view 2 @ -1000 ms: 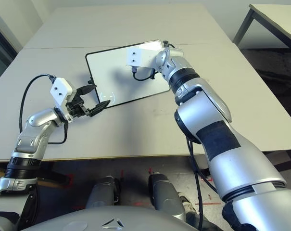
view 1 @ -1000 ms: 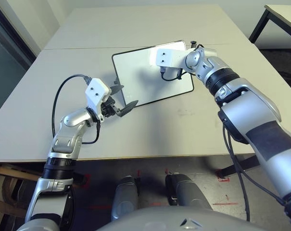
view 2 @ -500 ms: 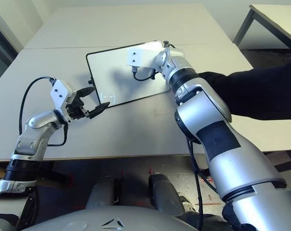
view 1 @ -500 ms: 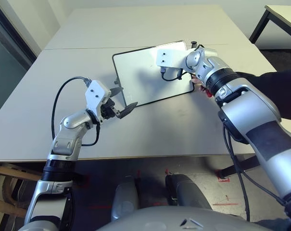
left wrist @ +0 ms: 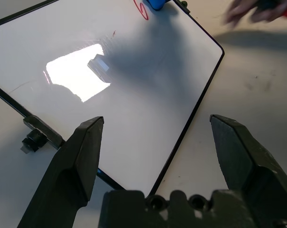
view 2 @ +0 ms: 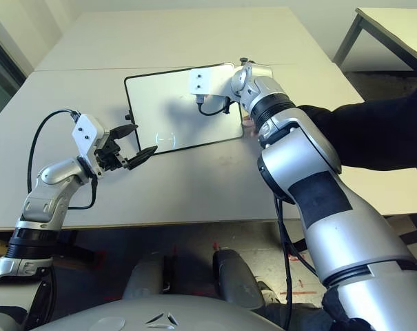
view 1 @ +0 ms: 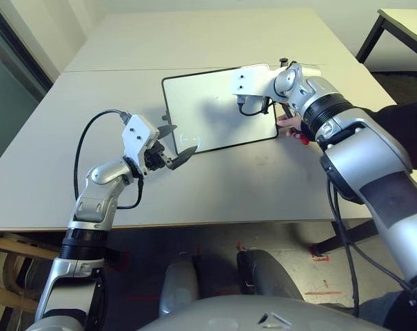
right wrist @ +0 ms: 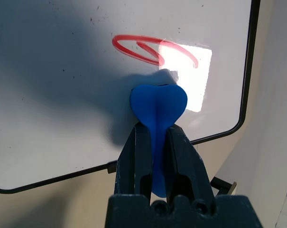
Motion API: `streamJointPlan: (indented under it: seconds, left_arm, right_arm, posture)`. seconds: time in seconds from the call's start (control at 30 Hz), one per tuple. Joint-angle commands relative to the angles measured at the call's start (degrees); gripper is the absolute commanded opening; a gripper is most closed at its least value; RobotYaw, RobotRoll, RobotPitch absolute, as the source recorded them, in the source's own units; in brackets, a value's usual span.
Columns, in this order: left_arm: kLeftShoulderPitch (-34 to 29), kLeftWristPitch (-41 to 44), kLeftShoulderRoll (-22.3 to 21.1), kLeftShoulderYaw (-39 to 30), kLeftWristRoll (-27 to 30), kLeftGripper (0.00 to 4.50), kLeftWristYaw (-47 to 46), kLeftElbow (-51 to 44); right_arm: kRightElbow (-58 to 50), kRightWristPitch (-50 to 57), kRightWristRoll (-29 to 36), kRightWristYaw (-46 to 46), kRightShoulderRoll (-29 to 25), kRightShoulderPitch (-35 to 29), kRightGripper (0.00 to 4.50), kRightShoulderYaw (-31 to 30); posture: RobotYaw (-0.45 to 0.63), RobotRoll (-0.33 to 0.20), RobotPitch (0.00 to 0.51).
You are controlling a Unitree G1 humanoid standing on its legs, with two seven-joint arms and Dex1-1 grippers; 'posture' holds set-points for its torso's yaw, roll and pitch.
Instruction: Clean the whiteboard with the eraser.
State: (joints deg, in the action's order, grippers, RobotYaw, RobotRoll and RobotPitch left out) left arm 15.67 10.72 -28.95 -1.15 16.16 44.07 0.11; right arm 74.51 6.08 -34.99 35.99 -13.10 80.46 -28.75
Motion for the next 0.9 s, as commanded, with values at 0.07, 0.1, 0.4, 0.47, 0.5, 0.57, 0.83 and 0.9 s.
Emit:
streamJointPlan:
  seconds: [0.07,0.1,0.4,0.47,0.5,0.57,0.83,0.9]
  left_arm:
    - [0.6,0.0,0.2,0.4,-0.3,4.50,0.1,0.0]
    - [0.6,0.1,0.3,0.4,-0.3,4.50,0.0,-0.1]
    - [-0.6,0.3,0.2,-0.1,-0.2,4.50,-0.6,-1.2]
    - [-0.7,0.3,0.3,0.0,-0.2,4.50,-0.8,-1.3]
    - [-0.7,0.3,0.4,0.1,-0.2,4.50,-0.9,-1.4]
    - [-0.8,0.3,0.4,0.1,-0.2,4.50,-1.1,-1.5]
    - [-1.1,0.4,0.6,0.0,-0.2,4.50,-1.4,-2.0]
    - [-1.1,0.4,0.6,0.0,-0.2,4.50,-1.3,-2.0]
  right_arm:
    - [0.3,0.2,-0.6,0.6,0.3,-0.2,0.12,-0.8]
    - [0.4,0.2,-0.5,0.5,0.6,-0.3,0.12,-0.7]
    - [0.4,-0.8,0.1,0.3,4.4,0.0,0.12,-0.4]
    - [0.3,-1.0,0.3,0.6,5.4,0.3,0.12,-0.2]
    - [0.3,-1.1,0.3,0.6,5.7,0.3,0.12,-0.2]
    - [0.4,-1.2,0.2,0.4,6.1,0.4,0.12,-0.3]
    - [1.1,-1.0,-1.0,-0.5,6.0,0.6,0.12,-1.0]
    - [1.4,-0.8,-1.7,-0.9,5.1,0.5,0.12,-1.5]
  posture:
    - [-0.04,0.000,0.060]
    - [-0.03,0.000,0.060]
    - [-0.01,0.000,0.061]
    - [-0.01,0.000,0.060]
    - [-0.01,0.000,0.060]
    - [-0.01,0.000,0.060]
    - [0.00,0.000,0.058]
    - [0.00,0.000,0.058]
